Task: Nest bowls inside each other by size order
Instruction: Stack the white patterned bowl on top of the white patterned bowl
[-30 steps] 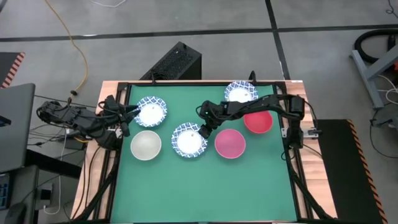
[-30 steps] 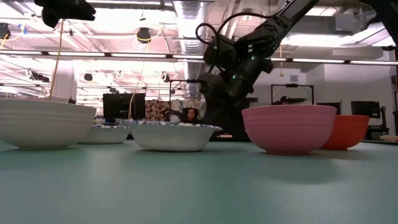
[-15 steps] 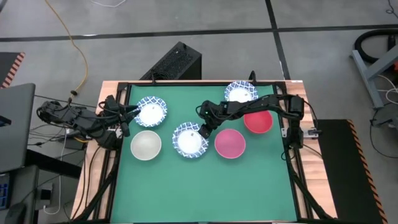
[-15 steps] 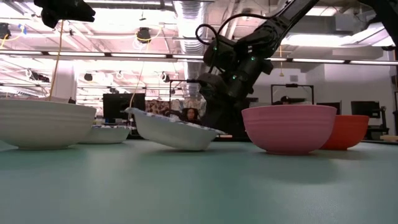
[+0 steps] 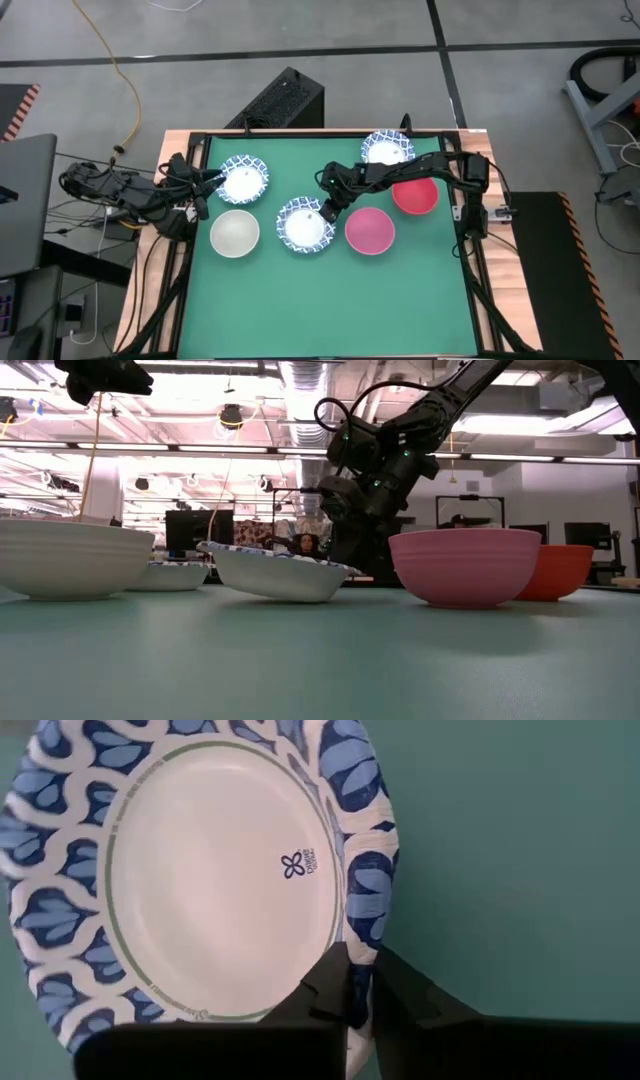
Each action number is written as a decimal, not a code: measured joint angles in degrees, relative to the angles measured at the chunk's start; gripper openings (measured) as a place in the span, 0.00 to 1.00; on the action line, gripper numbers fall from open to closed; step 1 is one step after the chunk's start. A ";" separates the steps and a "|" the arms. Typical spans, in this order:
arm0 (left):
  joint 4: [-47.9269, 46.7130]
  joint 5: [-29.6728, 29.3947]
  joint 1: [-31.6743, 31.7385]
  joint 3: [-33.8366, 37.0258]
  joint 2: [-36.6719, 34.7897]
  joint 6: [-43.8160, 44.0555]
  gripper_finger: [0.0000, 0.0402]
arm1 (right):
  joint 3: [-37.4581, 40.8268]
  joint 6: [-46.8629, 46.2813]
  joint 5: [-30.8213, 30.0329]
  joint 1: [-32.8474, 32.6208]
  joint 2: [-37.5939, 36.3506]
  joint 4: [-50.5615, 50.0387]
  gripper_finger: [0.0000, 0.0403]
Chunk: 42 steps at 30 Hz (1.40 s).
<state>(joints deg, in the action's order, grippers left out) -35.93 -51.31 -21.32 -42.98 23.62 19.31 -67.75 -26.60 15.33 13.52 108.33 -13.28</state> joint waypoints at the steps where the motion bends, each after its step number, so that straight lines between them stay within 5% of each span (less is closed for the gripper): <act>1: -0.33 0.00 0.00 0.00 0.00 0.01 0.25 | 0.00 -0.18 0.00 0.00 0.00 0.01 0.10; 14: -2.33 0.00 0.00 0.00 0.00 1.50 0.25 | -1.21 -0.99 2.54 0.01 0.00 -1.03 0.04; 42: -2.35 0.02 -0.01 0.00 0.00 1.51 0.25 | -29.13 9.11 2.82 1.92 0.00 -33.47 0.04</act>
<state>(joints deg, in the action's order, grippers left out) -38.28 -51.29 -21.33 -42.98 23.62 20.82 -96.87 -17.49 18.15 15.44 108.33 -46.75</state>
